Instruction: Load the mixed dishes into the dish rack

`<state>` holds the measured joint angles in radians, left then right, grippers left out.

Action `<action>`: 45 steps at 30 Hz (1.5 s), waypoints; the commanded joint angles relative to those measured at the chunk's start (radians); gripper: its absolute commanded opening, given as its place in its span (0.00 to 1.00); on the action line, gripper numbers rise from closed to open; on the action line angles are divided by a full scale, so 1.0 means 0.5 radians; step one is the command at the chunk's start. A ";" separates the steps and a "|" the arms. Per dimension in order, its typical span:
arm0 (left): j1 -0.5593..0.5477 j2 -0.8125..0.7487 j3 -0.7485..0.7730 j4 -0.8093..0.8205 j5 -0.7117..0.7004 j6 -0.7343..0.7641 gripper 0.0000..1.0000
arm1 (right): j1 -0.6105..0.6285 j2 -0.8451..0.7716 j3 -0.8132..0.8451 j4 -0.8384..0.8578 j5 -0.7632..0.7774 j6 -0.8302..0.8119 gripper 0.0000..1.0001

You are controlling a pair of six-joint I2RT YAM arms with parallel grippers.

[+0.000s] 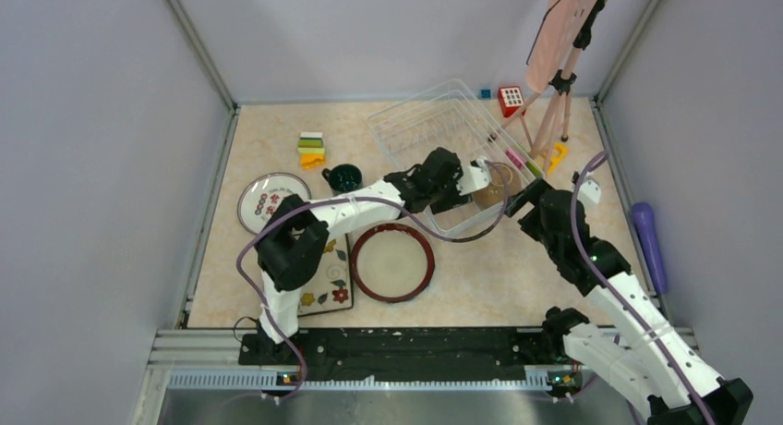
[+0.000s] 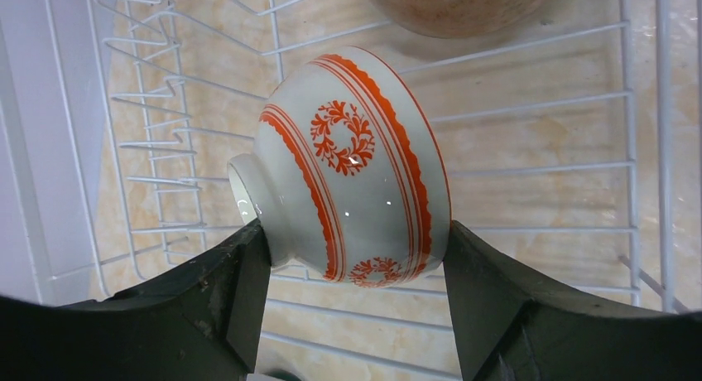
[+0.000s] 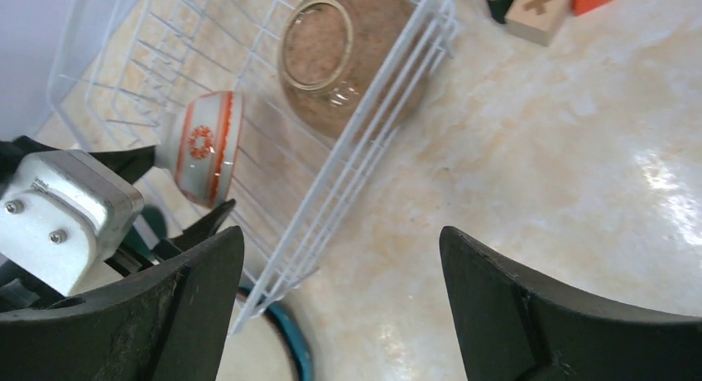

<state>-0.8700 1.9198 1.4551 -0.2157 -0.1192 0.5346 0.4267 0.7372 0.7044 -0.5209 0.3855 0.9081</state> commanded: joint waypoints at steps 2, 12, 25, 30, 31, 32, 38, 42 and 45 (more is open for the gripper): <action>-0.132 0.130 0.209 0.030 -0.354 0.230 0.00 | -0.021 -0.148 -0.055 -0.177 0.166 -0.067 0.85; -0.178 0.357 0.570 -0.356 -0.336 0.042 0.98 | -0.025 -0.280 -0.095 -0.358 0.233 -0.022 0.99; -0.024 0.146 0.758 -0.600 0.150 -0.488 0.92 | -0.024 -0.342 -0.121 -0.261 0.056 -0.144 0.97; 0.069 -0.106 0.586 -0.473 0.104 -0.997 0.90 | -0.024 -0.368 -0.129 -0.172 0.009 -0.170 0.96; 0.078 -0.161 0.518 -0.426 0.074 -1.092 0.90 | -0.023 -0.370 -0.129 -0.142 0.003 -0.172 0.95; 0.086 -0.224 0.452 -0.375 0.052 -1.186 0.90 | -0.024 -0.365 -0.136 -0.099 -0.039 -0.191 0.94; 0.246 -0.555 0.123 -0.293 0.047 -1.608 0.85 | -0.025 0.025 0.082 0.188 -0.446 -0.601 0.72; 0.413 -0.846 -0.171 -0.209 0.211 -1.800 0.79 | -0.025 0.438 0.372 0.169 -0.612 -0.766 0.56; 0.502 -1.091 -0.433 -0.136 0.168 -1.887 0.79 | -0.022 0.705 0.522 0.230 -0.831 -0.823 0.52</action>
<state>-0.6724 1.5230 1.3655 -0.3626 -0.0467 -0.2790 0.4213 0.9787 0.8543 -0.4808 0.1287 0.5922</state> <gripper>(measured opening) 0.792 0.527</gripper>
